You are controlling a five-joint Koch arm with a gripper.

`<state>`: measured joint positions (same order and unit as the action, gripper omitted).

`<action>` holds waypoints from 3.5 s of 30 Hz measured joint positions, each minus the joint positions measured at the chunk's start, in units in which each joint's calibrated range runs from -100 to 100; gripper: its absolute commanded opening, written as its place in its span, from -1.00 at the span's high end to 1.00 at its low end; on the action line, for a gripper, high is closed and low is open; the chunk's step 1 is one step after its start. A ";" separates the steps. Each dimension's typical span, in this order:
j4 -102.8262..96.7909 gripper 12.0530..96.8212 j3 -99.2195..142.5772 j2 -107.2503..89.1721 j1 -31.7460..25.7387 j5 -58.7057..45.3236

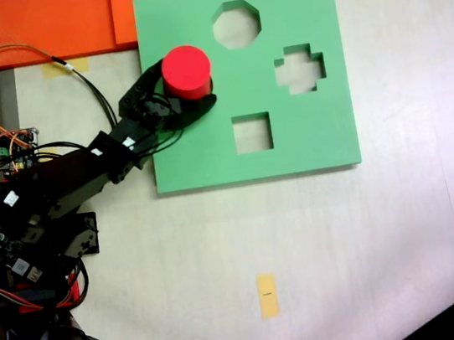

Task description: Put the cylinder block into the corresponding hole

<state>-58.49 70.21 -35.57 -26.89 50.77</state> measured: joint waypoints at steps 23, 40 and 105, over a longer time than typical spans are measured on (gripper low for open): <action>-3.52 0.47 -4.31 13.95 -0.59 0.00; -0.49 0.35 -2.25 9.71 -0.59 0.10; -0.78 -0.47 -1.37 16.01 -0.88 1.03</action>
<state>-59.28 68.84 -19.56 -27.77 51.79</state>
